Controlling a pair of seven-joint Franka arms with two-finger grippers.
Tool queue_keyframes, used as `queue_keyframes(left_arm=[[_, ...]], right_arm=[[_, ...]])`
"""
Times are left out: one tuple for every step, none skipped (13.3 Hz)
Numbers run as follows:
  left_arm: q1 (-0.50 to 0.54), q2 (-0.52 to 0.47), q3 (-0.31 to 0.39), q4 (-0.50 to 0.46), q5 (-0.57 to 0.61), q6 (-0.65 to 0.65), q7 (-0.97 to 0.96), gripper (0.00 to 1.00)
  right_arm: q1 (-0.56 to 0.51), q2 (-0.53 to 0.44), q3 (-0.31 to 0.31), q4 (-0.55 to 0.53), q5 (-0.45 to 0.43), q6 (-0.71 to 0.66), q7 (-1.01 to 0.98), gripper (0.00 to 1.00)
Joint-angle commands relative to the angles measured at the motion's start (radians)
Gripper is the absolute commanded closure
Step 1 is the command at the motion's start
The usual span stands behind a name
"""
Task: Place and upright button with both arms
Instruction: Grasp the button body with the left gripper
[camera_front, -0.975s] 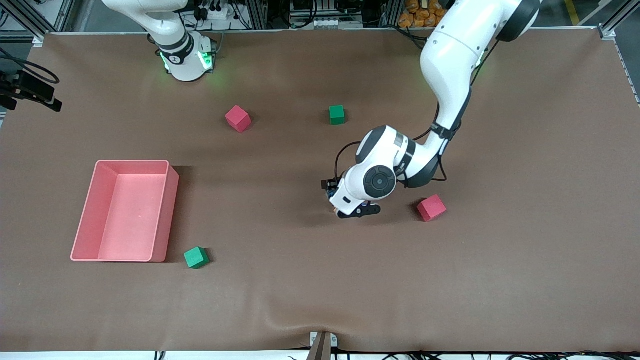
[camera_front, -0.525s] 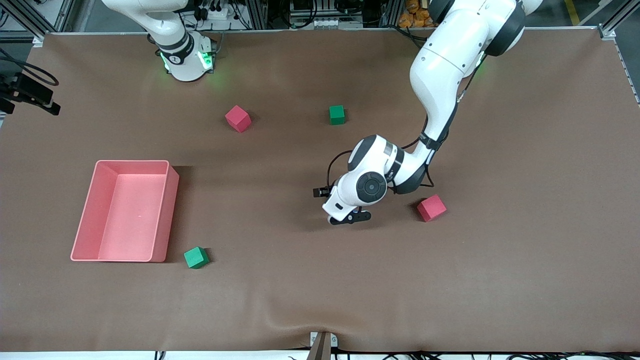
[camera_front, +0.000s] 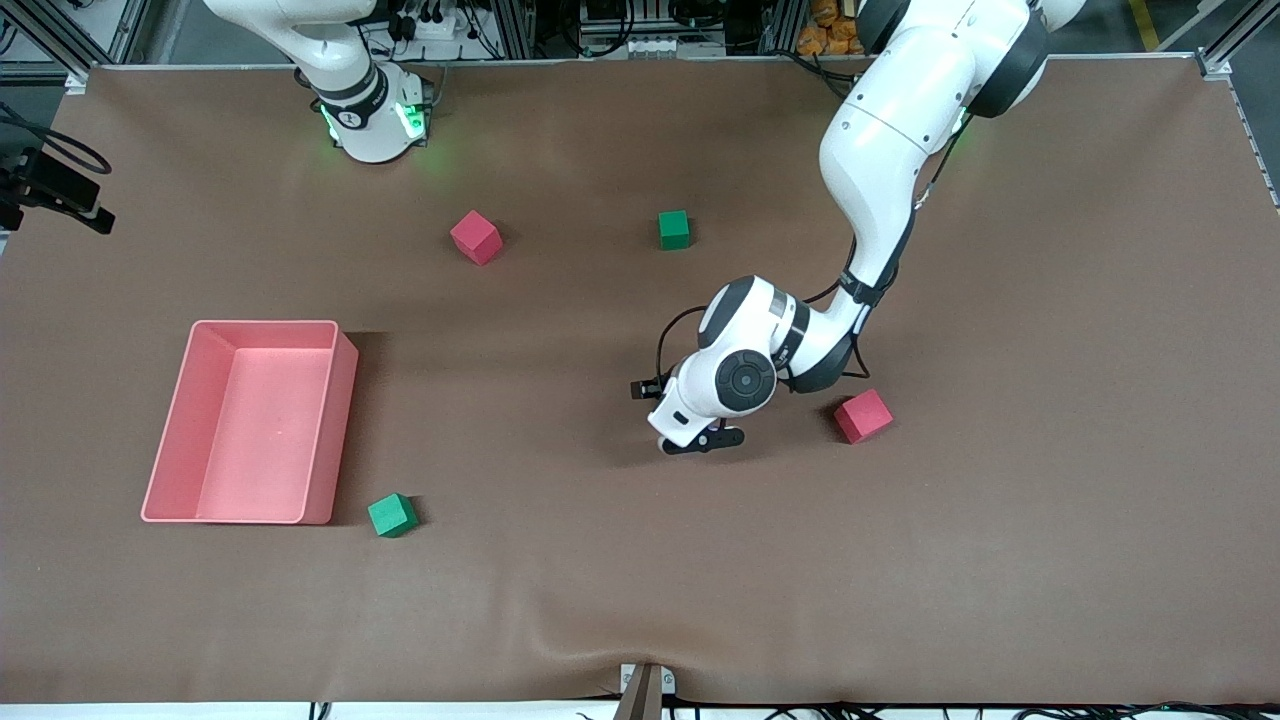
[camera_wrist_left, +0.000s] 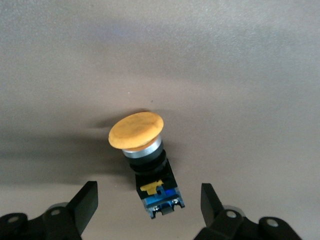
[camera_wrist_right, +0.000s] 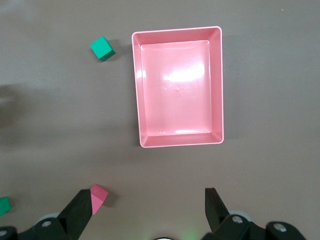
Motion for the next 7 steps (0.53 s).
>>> queue_keyframes(left_arm=[[-0.002, 0.035, 0.007, 0.031, -0.015, 0.004, 0.02, 0.17], [-0.002, 0.036, 0.008, 0.033, -0.015, 0.005, 0.021, 0.18], [-0.001, 0.038, 0.008, 0.031, -0.015, 0.01, 0.021, 0.22], [-0.001, 0.039, 0.008, 0.031, -0.015, 0.01, 0.021, 0.25], [-0.001, 0.039, 0.008, 0.031, -0.015, 0.01, 0.021, 0.29], [-0.001, 0.039, 0.008, 0.03, -0.015, 0.008, 0.02, 0.42], [0.001, 0.038, 0.008, 0.028, -0.015, 0.008, 0.02, 0.58]], right_arm=[[-0.005, 0.006, 0.001, 0.014, 0.006, -0.001, 0.016, 0.0], [-0.005, 0.006, 0.001, 0.014, 0.006, -0.001, 0.016, 0.0], [-0.005, 0.006, 0.001, 0.014, 0.004, 0.001, 0.016, 0.0], [-0.005, 0.006, 0.001, 0.014, 0.004, -0.001, 0.016, 0.0], [-0.005, 0.006, 0.001, 0.014, 0.004, 0.001, 0.014, 0.0], [-0.005, 0.006, 0.001, 0.014, 0.003, 0.001, 0.016, 0.0], [-0.005, 0.006, 0.001, 0.014, 0.003, 0.001, 0.016, 0.0]])
